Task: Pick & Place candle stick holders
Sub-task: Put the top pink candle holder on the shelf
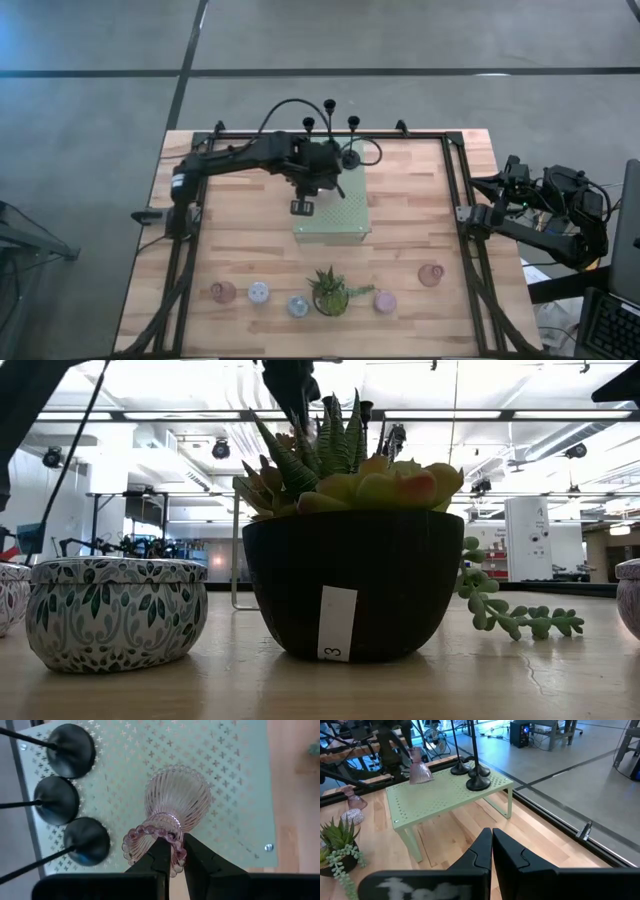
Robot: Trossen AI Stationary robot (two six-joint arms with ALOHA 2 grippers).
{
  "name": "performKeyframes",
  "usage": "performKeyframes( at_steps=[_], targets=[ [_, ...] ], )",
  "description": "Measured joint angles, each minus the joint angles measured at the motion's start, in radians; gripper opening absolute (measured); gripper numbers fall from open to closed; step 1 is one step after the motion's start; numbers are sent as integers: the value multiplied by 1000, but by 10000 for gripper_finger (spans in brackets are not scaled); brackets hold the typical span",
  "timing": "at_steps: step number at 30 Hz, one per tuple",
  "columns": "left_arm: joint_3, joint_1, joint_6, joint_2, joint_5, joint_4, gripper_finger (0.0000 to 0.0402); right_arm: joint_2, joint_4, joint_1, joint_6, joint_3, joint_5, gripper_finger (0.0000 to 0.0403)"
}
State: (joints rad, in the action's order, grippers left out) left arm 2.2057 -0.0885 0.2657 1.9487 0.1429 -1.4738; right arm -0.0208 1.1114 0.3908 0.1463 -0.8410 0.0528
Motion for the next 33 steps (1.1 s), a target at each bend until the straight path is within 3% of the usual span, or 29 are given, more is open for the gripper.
performKeyframes(
  at_steps=[12, 21, 33],
  targets=[
    [1, -13, -53, 33, 81, 69, 32, 0, 0, 0, 0, 0, 0, 8],
    [0, -34, -85, 33, 83, 63, 65, 0, 0, 0, 0, 0, 0, 8],
    [4, -50, -80, 33, 69, 98, 72, 0, 0, 0, 0, 0, 0, 8]
  ],
)
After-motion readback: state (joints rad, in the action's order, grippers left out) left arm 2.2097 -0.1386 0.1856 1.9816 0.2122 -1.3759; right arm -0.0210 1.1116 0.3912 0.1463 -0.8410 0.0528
